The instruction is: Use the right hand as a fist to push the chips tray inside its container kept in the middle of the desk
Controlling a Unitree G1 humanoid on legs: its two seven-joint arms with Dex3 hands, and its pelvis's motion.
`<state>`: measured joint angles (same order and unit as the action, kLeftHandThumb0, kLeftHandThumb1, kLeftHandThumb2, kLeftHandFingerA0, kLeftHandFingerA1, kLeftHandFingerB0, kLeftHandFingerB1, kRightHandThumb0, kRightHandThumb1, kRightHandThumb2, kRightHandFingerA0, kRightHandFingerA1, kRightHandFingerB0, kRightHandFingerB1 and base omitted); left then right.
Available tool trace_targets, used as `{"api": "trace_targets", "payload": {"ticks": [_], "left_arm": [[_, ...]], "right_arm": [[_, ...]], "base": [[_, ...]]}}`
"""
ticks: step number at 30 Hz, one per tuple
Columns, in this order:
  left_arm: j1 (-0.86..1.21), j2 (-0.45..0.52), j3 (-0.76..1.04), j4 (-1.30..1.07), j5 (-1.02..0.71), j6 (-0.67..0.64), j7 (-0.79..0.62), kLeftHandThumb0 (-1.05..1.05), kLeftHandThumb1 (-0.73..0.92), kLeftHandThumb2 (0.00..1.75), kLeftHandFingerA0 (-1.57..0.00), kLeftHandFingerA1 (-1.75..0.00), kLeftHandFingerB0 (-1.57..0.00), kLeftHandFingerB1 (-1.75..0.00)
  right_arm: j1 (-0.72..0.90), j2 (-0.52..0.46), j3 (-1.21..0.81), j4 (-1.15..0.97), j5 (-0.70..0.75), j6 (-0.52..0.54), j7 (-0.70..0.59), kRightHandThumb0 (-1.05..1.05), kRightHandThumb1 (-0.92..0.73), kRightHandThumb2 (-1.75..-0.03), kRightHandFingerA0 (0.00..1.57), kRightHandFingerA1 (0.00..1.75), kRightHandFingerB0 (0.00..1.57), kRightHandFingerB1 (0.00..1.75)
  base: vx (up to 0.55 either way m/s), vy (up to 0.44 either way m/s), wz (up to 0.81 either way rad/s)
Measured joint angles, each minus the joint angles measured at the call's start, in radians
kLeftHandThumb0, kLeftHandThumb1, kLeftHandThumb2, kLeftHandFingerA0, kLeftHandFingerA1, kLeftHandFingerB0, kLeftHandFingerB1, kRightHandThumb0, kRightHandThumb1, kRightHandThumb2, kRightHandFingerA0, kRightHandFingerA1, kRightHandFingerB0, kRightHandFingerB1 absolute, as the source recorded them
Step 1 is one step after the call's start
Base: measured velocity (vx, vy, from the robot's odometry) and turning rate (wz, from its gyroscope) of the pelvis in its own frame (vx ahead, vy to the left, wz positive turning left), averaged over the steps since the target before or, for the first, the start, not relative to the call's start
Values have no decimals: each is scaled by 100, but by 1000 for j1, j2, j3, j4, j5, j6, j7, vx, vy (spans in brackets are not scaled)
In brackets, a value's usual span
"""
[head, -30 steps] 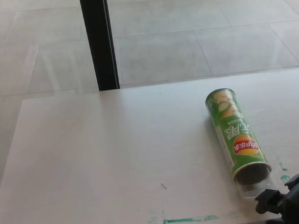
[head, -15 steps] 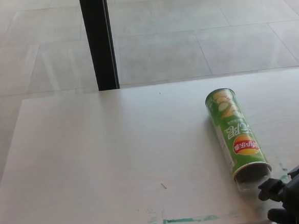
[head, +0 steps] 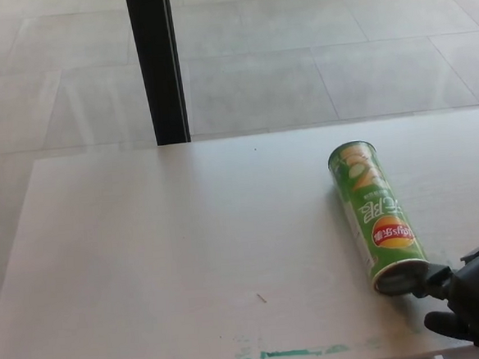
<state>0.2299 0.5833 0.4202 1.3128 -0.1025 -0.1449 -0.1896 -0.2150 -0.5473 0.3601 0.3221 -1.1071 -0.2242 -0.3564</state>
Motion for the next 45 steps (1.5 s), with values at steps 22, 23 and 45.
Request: {"api": "trace_targets", "payload": {"ticks": [22, 23, 45], "left_arm": [[1, 0, 7, 2, 0, -6, -2, -93, 64, 146, -89, -129, 0, -75], [1, 0, 6, 1, 0, -7, -2, -89, 63, 144, -86, -127, 0, -75], [-3, 0, 9, 0, 0, -8, -3, -79, 57, 138, -75, -115, 0, -70]], "right_arm": [[72, -23, 14, -105, 41, 22, 5, -72, -92, -75, 95, 155, 60, 55], [94, -41, 9, -140, 46, 18, 10, -73, -92, -72, 94, 157, 62, 52], [303, -202, -244, -568, 298, -75, 198, -65, -92, -68, 96, 117, 61, 50]], "base": [[0, 0, 0], [0, 0, 0], [0, 0, 0]]}}
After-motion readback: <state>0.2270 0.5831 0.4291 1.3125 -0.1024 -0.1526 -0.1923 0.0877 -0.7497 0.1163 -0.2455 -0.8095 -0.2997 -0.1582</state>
